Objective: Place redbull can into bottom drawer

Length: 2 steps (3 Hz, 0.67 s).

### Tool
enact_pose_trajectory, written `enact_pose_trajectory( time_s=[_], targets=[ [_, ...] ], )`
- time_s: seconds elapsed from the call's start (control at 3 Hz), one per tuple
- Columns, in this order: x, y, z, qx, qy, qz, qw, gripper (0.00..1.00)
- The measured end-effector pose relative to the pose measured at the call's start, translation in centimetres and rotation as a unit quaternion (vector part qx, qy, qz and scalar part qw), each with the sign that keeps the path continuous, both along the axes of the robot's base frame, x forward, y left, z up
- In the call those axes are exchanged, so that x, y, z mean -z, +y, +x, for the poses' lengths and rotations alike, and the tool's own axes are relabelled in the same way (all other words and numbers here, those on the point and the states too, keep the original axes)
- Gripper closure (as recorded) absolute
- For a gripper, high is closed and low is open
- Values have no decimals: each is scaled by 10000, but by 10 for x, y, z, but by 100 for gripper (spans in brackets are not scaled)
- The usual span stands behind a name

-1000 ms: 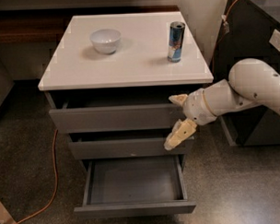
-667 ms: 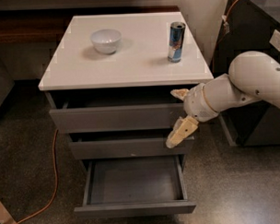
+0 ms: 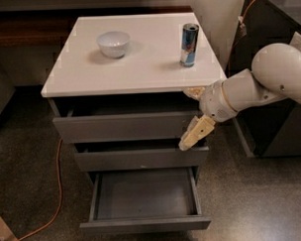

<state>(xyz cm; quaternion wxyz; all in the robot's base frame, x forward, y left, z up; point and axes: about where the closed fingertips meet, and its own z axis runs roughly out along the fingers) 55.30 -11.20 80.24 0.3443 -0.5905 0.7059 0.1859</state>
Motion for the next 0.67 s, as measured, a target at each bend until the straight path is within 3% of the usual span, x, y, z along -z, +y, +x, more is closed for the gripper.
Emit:
enact_pose_trajectory(
  time_s=[0.67],
  targets=[
    [-53,-7,32,180,-170,378,9990,0]
  ],
)
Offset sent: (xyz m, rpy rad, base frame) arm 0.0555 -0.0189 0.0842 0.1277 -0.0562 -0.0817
